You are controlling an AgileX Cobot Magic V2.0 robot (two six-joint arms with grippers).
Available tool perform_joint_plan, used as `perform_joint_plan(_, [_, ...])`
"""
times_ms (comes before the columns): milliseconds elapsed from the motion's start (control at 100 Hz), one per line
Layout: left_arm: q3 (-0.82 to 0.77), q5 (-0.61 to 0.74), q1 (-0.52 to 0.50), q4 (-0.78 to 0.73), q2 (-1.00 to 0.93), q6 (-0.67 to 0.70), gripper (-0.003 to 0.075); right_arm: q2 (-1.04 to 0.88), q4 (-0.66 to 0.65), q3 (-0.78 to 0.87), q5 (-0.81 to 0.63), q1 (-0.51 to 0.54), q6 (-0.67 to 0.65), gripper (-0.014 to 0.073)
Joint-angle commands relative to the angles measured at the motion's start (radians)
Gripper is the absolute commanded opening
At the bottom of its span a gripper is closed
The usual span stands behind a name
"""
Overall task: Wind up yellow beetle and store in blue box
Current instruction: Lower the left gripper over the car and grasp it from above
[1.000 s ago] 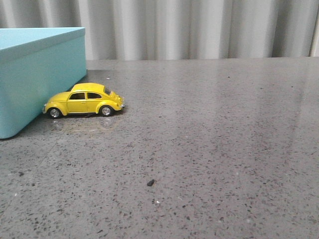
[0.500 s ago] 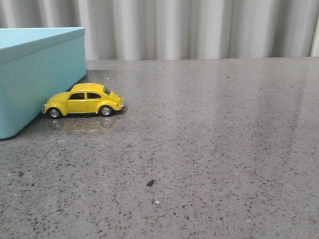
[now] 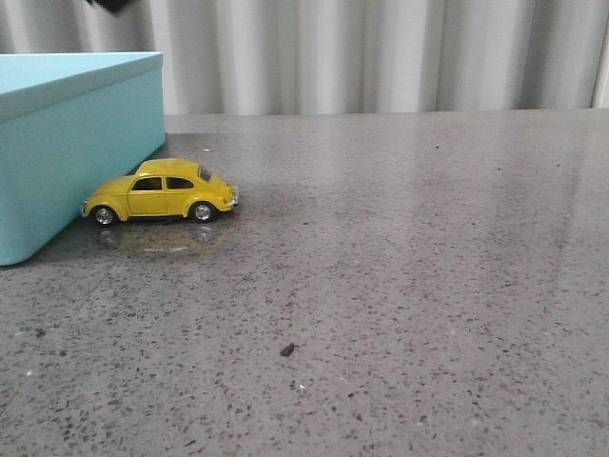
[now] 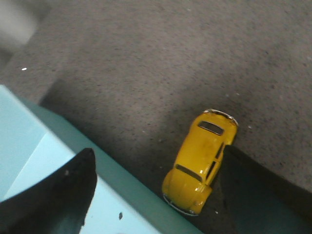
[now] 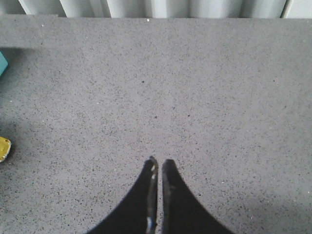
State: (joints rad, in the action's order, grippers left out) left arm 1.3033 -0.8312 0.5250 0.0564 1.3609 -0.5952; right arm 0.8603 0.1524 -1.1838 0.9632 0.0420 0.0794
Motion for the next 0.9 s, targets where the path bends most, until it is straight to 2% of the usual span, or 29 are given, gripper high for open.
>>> perform_joint_plan(0, [0.065,-0.006,0.029,0.004,0.014,-0.082,0.05,-0.01,-0.001,-0.003,-0.084,0.007,0.008,-0.0061])
perform_joint_plan(210, [0.149,-0.104,0.033,0.008,0.117,-0.13,0.05,-0.01,-0.004,0.042,-0.116,-0.008,0.008,-0.0061])
perform_joint_plan(390, [0.222,-0.25,0.034,0.02,0.229,-0.132,0.0499,-0.01,-0.018,0.081,-0.156,-0.042,0.008,-0.0061])
perform_joint_plan(730, [0.254,-0.271,0.034,0.004,0.335,-0.21,0.0499,-0.01,-0.05,0.094,-0.171,-0.084,0.008,-0.0061])
perform_joint_plan(890, [0.255,-0.281,0.034,-0.008,0.36,-0.235,0.0474,-0.01,-0.052,0.094,-0.171,-0.084,0.008,-0.0061])
